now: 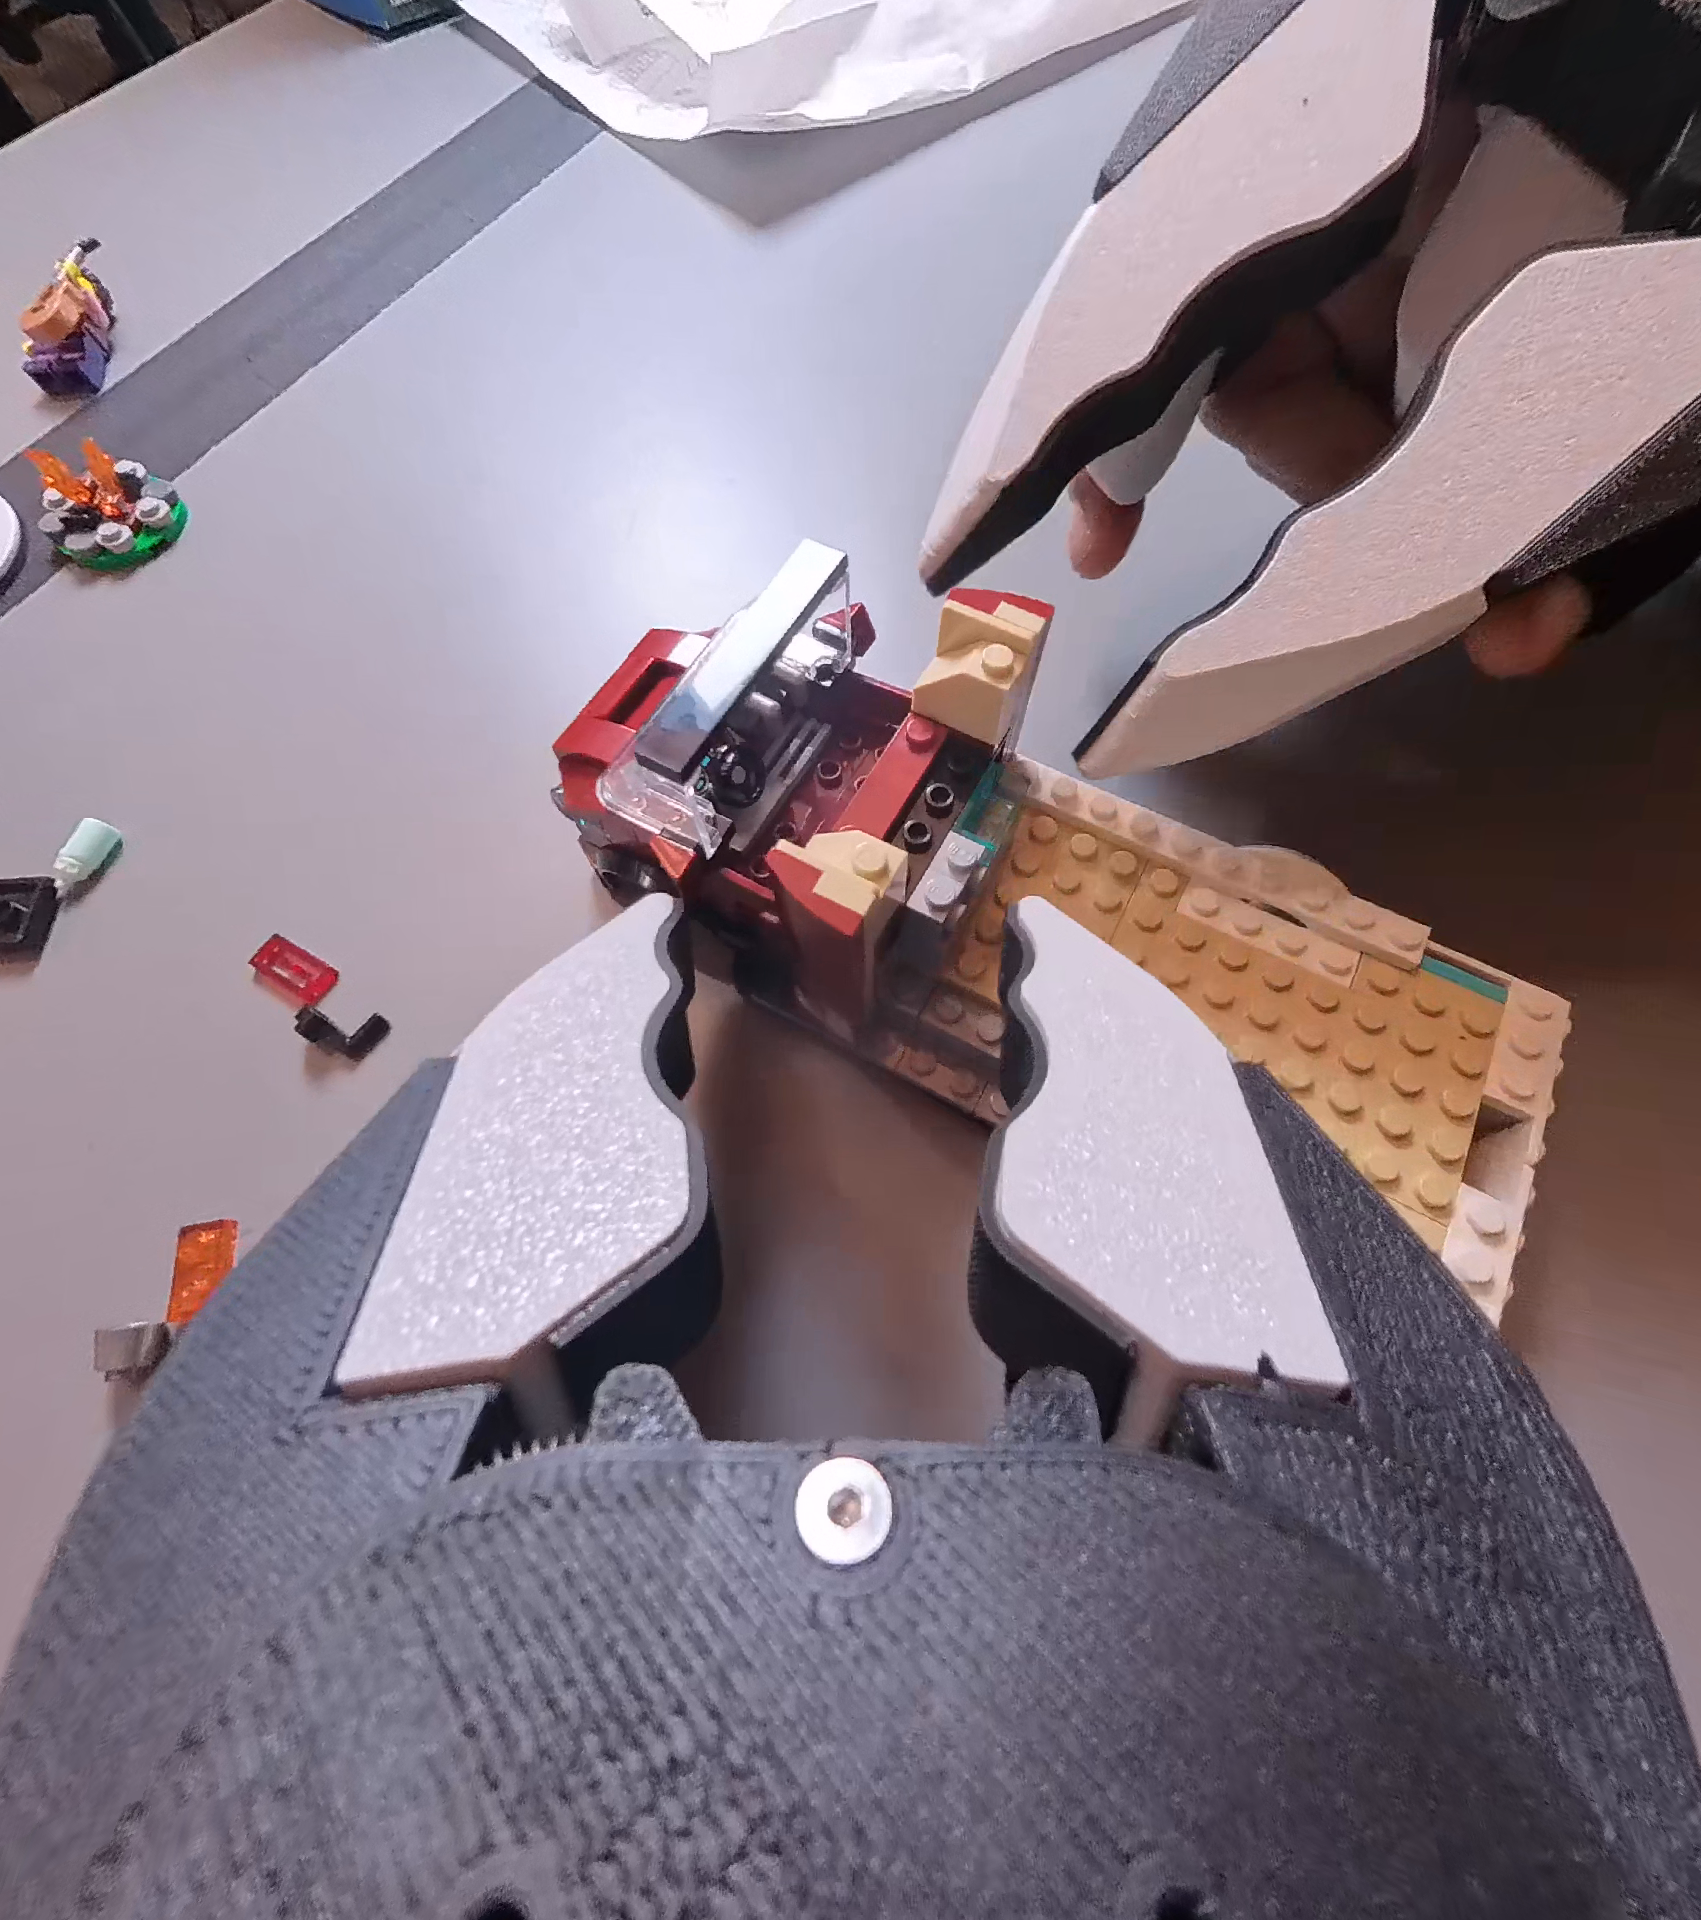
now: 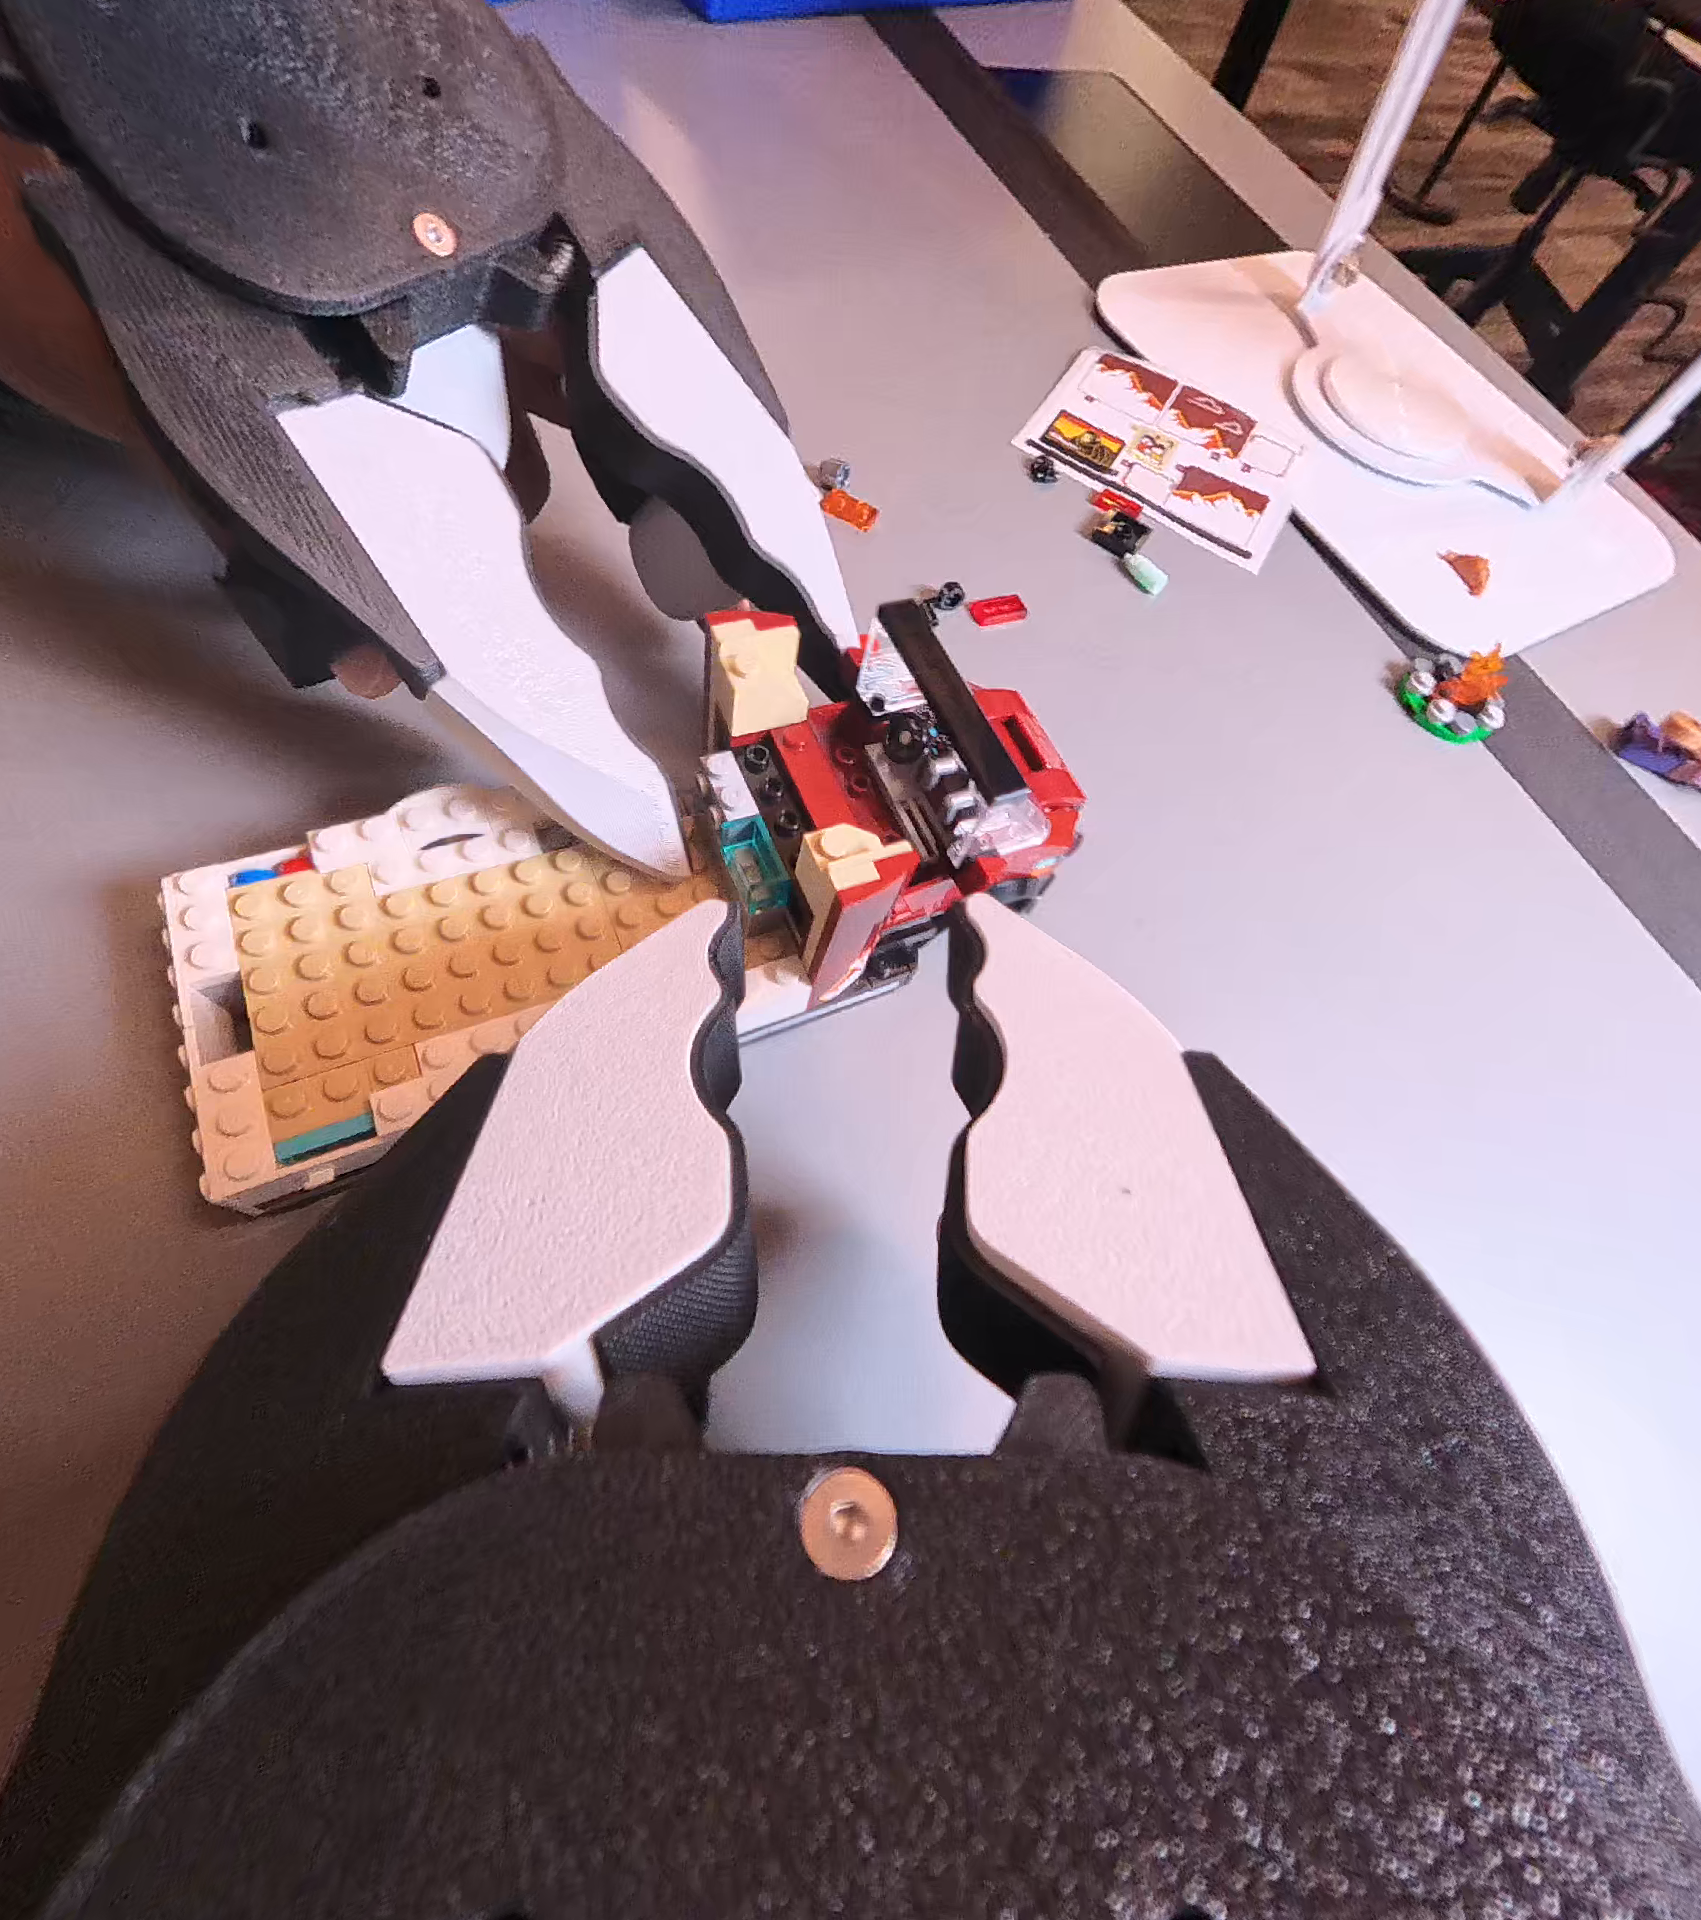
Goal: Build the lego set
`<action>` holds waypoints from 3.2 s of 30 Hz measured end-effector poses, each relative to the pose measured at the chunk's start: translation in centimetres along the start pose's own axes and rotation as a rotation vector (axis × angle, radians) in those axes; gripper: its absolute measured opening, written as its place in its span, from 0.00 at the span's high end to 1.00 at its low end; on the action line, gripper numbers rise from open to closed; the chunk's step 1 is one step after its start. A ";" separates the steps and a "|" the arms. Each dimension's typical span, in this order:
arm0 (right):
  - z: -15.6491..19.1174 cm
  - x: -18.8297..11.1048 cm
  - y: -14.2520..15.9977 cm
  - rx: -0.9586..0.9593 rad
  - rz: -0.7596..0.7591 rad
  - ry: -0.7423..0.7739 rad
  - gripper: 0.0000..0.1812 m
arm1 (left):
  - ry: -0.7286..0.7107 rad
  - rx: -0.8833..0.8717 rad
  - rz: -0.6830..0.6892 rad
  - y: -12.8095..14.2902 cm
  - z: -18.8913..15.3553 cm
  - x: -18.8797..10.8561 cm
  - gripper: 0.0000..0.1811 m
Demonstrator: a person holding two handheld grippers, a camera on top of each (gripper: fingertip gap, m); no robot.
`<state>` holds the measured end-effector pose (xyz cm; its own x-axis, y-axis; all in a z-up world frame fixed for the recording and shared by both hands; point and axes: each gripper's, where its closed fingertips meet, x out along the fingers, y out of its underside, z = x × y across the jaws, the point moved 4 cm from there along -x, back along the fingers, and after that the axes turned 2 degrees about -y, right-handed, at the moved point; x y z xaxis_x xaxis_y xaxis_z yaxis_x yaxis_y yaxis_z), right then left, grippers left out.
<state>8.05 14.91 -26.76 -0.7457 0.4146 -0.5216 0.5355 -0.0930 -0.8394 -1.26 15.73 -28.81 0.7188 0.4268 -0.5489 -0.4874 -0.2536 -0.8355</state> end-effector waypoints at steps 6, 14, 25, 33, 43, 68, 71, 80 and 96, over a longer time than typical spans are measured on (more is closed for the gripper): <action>0.3 1.3 0.1 -0.080 0.028 0.006 0.82 | 0.004 -0.010 0.009 0.0 -0.2 0.1 0.70; 0.4 1.3 0.1 -0.086 0.027 0.013 0.82 | 0.020 -0.015 -0.001 -0.1 -0.3 0.1 0.72; 0.8 1.1 0.3 -0.128 0.040 0.058 0.87 | 0.041 -0.035 -0.010 -0.1 -0.1 0.0 0.73; 0.7 0.9 0.5 -0.109 0.019 0.020 0.89 | 0.023 0.007 -0.014 -0.1 -0.1 -0.3 0.75; -0.7 0.3 1.1 0.091 0.077 0.189 0.90 | 0.001 -0.043 -0.031 0.2 -0.5 -3.9 0.62; 2.1 -1.6 1.6 0.210 0.134 0.308 0.90 | 0.134 0.006 0.075 3.8 -1.8 -5.5 0.57; 1.8 -1.7 1.5 0.181 0.117 0.338 0.87 | 0.163 0.059 0.088 4.0 -2.7 -5.2 0.55; 2.2 -1.2 1.2 0.167 0.107 0.336 0.89 | 0.109 0.137 0.138 4.9 -2.2 -4.8 0.69; 3.9 -1.2 0.2 0.193 0.067 0.305 0.88 | 0.199 0.107 0.017 3.9 -1.3 -7.1 0.64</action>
<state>7.49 10.84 -26.89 -0.5437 0.6500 -0.5309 0.4724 -0.2858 -0.8337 -7.65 10.60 -28.18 0.7883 0.2410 -0.5661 -0.5425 -0.1617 -0.8243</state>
